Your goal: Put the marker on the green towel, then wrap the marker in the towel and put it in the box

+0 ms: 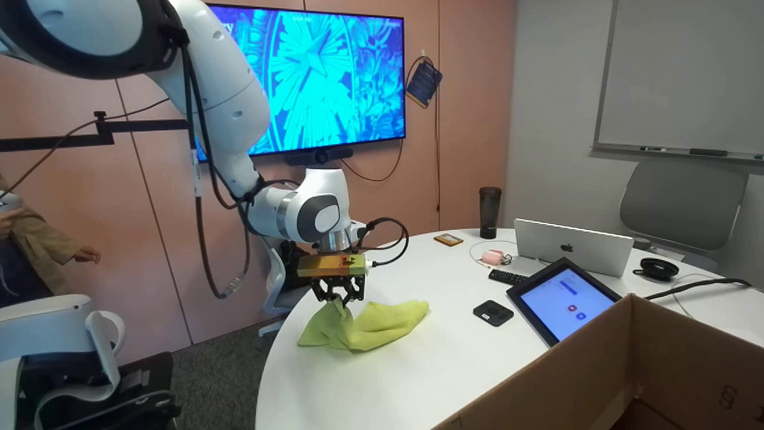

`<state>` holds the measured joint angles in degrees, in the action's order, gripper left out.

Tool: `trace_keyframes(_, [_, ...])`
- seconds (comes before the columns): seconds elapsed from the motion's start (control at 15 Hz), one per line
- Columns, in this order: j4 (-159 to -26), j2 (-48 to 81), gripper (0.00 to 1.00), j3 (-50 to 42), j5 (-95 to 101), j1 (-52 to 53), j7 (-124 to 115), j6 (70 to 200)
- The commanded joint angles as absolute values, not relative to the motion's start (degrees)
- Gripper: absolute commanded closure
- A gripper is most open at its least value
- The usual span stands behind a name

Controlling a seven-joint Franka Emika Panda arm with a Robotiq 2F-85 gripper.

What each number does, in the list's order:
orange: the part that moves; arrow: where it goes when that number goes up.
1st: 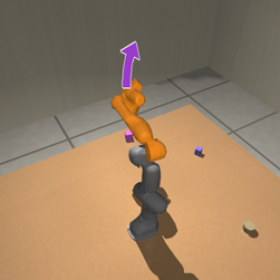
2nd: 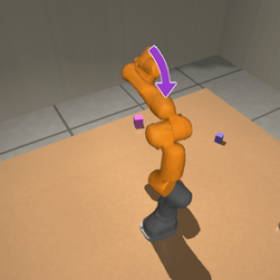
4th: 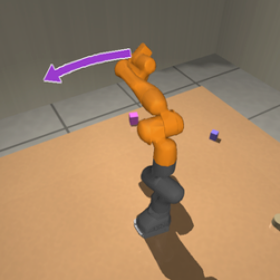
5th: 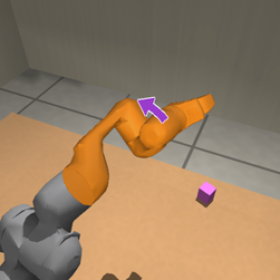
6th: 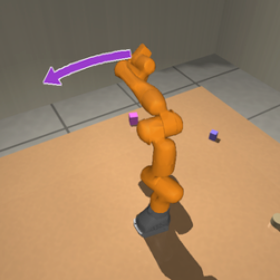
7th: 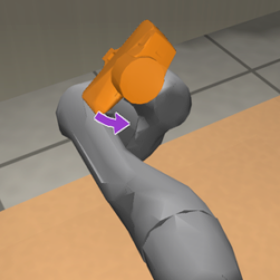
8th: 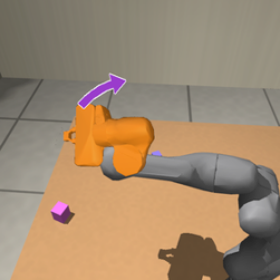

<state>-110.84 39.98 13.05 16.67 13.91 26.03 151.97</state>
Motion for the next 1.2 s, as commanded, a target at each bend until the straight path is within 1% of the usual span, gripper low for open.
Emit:
trace_keyframes(0.0, [-101.2,46.9,0.97,11.5,16.7,17.6,20.6,146.8])
trace_keyframes(0.33, [-93.4,52.7,0.97,9.1,15.9,20.5,12.2,145.1])
trace_keyframes(0.8, [-86.9,57.4,0.96,6.5,15.7,22.6,3.9,143.4])
trace_keyframes(0.87, [-86.3,57.8,0.93,6.6,15.2,22.5,3.0,143.3])
trace_keyframes(0.93, [-85.9,58.0,0.71,6.5,14.9,22.5,1.8,143.3])
trace_keyframes(1.0, [-85.4,58.1,0.68,6.5,14.5,22.6,0.7,143.4])
trace_keyframes(1.13, [-84.9,57.7,0.54,6.2,14.0,22.9,-2.0,144.2])
